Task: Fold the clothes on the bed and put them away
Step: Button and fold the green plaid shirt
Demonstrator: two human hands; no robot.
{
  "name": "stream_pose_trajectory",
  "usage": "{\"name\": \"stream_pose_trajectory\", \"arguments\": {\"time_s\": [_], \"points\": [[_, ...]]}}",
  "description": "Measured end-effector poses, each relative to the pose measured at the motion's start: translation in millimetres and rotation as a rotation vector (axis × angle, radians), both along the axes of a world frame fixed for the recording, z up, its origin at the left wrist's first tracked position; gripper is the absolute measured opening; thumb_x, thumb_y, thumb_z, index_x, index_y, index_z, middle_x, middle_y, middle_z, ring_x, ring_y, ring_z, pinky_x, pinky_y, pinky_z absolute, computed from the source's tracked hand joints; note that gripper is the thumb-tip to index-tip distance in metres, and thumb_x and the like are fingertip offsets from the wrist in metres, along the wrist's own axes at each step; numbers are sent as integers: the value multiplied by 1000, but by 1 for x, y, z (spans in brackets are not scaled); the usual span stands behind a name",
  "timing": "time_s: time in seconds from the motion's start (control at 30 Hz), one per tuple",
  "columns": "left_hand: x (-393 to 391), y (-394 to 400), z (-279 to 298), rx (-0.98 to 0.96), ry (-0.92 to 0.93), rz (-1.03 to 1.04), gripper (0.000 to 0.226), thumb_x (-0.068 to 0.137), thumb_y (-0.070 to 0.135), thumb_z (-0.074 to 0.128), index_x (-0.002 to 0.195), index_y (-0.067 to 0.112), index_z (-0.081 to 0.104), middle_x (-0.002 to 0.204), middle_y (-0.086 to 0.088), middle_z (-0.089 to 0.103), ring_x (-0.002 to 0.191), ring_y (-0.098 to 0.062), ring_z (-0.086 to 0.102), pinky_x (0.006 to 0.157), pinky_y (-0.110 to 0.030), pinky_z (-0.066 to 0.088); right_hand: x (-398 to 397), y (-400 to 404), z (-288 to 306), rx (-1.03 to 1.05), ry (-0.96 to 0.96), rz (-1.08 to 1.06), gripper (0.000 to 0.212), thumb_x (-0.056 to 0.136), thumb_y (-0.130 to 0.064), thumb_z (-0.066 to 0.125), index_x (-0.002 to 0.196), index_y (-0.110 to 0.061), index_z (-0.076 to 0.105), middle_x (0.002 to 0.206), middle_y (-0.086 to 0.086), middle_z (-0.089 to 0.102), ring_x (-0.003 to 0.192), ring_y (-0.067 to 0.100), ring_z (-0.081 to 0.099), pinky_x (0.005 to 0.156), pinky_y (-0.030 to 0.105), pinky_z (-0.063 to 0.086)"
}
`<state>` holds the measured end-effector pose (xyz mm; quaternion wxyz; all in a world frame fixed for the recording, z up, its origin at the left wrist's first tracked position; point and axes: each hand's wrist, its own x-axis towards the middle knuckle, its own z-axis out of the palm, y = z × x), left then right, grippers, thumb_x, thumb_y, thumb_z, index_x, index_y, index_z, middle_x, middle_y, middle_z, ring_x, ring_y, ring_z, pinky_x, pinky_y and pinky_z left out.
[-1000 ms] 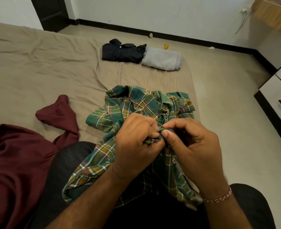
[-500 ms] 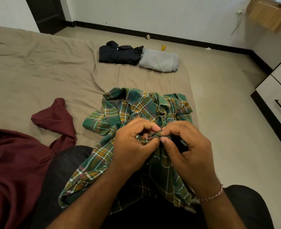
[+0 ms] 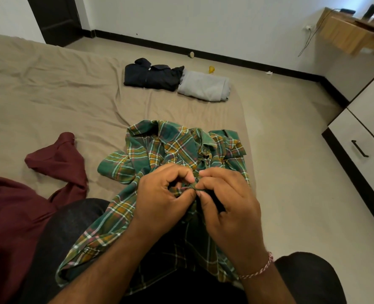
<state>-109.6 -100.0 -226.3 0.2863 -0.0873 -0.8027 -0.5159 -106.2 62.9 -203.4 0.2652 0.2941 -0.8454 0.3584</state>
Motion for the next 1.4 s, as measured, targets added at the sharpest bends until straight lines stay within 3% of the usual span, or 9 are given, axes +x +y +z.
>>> {"name": "stream_pose_trajectory", "arguments": {"time_s": [0.17,0.4,0.63,0.83,1.03,1.1,1.2,1.33,1.4], "points": [[5,5,-1,50,-12,-6,29,67,-9,78,76,15,64,70,9,53,61,-13,50,59,-23,42,-5,9,5,64,0,130,11,89,0,73,96,-9,75,115,-1,73,108,14,64,91,31,51],[7,6,0,14,16,38,32,66,-10,81,76,16,65,71,7,55,61,-12,53,59,-19,42,-1,6,1,56,66,26,4,91,-4,73,93,-7,74,110,-2,75,89,18,62,81,23,48],[12,5,4,-20,99,68,24,68,-6,80,76,12,66,72,6,57,62,-16,54,56,-36,45,13,-5,-5,-39,119,-97,7,89,-1,74,95,-4,76,106,2,76,92,15,65,86,20,51],[5,-1,5,-85,7,-4,25,67,-2,82,76,16,67,74,10,60,67,-9,55,60,-20,42,7,1,-11,25,191,-33,6,88,4,74,84,0,74,113,6,76,98,24,63,92,26,46],[2,-6,2,-303,39,-19,19,77,10,84,83,19,68,77,14,58,71,-1,53,67,-10,38,3,3,-3,-90,-179,-48,15,91,-4,76,97,-18,72,96,-13,72,92,6,68,79,24,55],[-3,-16,8,-357,12,-75,15,80,18,82,92,22,73,78,18,56,72,0,53,67,-15,43,0,4,3,-215,-446,-117,15,89,-13,80,90,-26,72,83,-11,73,79,11,70,72,34,59],[-11,-42,22,-465,-40,-190,23,85,36,81,106,27,77,88,25,62,80,6,58,76,-11,45,-9,17,12,-321,-680,-178,10,84,-22,84,80,-19,75,73,0,75,69,28,71,68,51,62],[-13,-69,42,-468,-44,-247,10,91,35,77,96,27,79,85,17,68,80,-4,65,70,-18,49,-19,36,27,-314,-777,-88,9,90,-17,77,88,-25,81,90,-6,79,88,15,75,82,41,59],[-15,-80,49,-519,-69,-247,6,90,28,81,95,27,78,86,18,68,81,-2,65,71,-18,49,-22,41,34,-417,-828,-52,6,85,-16,79,81,-20,81,83,1,79,78,16,75,74,35,58]]}}
